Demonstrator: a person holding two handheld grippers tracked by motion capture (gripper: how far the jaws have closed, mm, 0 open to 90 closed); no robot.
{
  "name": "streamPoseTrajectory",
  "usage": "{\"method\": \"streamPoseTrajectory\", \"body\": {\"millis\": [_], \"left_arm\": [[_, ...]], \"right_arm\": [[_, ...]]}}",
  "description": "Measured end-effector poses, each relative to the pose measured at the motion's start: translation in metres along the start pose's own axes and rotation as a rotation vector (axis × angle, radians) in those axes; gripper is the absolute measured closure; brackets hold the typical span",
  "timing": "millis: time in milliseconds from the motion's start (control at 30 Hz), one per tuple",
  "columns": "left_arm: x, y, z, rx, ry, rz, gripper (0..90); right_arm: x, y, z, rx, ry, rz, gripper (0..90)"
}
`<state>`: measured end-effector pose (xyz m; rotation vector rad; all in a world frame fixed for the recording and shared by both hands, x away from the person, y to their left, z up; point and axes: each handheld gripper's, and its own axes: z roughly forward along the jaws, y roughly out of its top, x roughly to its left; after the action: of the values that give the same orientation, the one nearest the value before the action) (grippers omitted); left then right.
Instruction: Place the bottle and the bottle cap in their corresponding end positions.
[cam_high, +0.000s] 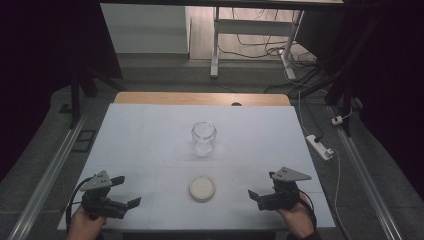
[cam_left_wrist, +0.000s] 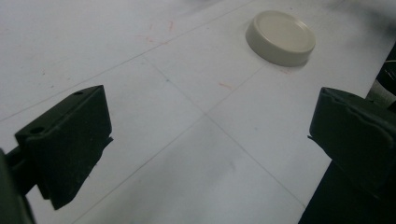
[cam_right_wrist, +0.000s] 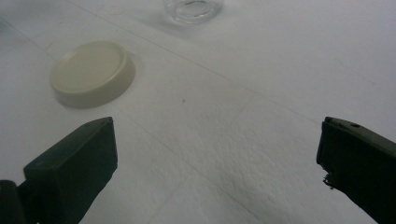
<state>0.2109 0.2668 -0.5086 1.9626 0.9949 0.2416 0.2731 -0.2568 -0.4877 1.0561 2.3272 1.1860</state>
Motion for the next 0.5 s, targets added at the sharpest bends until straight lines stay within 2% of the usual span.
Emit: {"method": "streamPoseTrajectory", "body": {"millis": [200,500], "left_arm": [[0.003,-0.009,-0.010,-0.010,0.016,-0.033,0.0],[0.006,-0.021,-0.019,-0.003,0.037,-0.073,0.0]], "right_arm": [[-0.007,-0.013,-0.014,-0.003,-0.036,0.028,0.0],[-0.011,-0.029,-0.029,0.026,-0.085,0.054,0.0]]}}
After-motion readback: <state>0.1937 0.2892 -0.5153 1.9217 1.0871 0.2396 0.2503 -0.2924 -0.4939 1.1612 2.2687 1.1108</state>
